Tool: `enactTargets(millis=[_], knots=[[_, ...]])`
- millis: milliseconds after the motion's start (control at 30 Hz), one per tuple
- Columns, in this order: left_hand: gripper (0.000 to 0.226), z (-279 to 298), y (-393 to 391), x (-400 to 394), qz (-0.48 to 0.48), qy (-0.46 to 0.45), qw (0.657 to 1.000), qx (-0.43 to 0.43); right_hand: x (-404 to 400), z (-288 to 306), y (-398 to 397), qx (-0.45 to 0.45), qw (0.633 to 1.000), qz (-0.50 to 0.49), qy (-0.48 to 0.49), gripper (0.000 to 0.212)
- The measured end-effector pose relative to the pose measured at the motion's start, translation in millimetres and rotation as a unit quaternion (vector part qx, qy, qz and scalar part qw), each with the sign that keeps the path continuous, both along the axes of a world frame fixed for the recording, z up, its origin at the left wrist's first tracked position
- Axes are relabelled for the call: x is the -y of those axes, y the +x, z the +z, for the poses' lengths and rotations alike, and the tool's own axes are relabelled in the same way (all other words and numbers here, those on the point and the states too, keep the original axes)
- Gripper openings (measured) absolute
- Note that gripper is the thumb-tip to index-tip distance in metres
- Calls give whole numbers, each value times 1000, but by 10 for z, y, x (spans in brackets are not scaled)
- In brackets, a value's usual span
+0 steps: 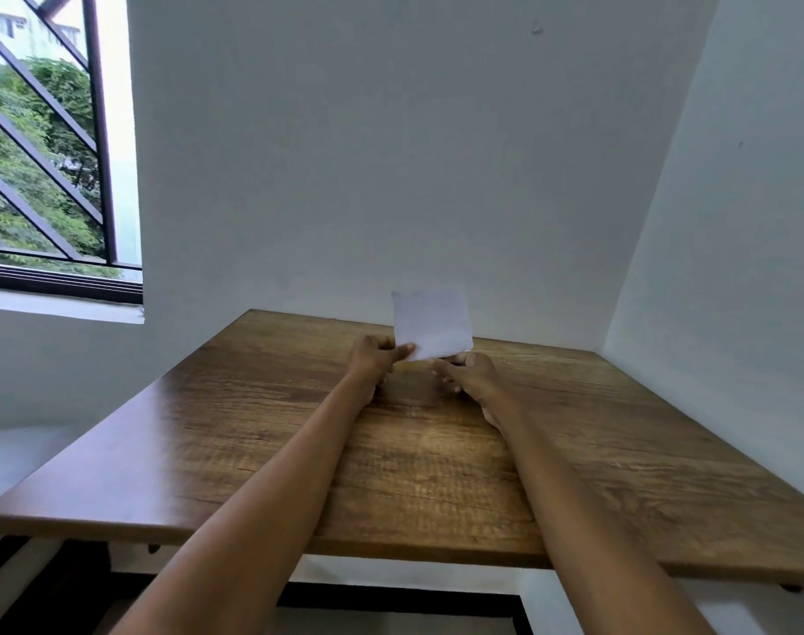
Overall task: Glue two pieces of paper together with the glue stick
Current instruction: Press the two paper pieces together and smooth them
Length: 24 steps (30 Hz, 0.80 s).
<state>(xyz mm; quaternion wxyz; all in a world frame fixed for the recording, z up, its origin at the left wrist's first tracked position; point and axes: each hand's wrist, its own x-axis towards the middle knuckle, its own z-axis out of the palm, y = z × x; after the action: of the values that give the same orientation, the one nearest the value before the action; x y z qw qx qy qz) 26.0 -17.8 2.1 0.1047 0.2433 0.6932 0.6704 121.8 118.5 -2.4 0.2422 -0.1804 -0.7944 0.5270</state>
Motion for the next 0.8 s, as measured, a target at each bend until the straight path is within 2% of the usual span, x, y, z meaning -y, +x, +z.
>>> enactTargets(millis=[100, 167, 300, 367, 533, 600, 700, 800], knots=[[22, 4, 67, -69, -25, -9, 1000, -1, 87, 3, -43, -34, 999, -4, -35, 42], [16, 1, 74, -86, -22, -6, 1000, 5, 82, 0, -55, -57, 996, -25, -58, 35], [19, -18, 55, -97, -18, 3, 1000, 15, -7, -36, -65, -69, 992, -67, -84, 23], [16, -19, 37, -83, -9, 8, 1000, 29, -86, -49, -42, -89, 986, -88, -109, 23], [28, -21, -16, -45, -4, 17, 998, 53, -276, -25, 90, -169, 953, -126, -218, 29], [29, -22, -15, -44, -6, 14, 999, 47, -238, -11, 86, -158, 961, -95, -207, 35], [24, -13, 12, -49, -18, -20, 999, 25, -142, -14, 39, -102, 983, -52, -144, 42], [23, -14, 14, -49, -32, -56, 998, -4, -133, -13, 27, -113, 982, -63, -134, 33]])
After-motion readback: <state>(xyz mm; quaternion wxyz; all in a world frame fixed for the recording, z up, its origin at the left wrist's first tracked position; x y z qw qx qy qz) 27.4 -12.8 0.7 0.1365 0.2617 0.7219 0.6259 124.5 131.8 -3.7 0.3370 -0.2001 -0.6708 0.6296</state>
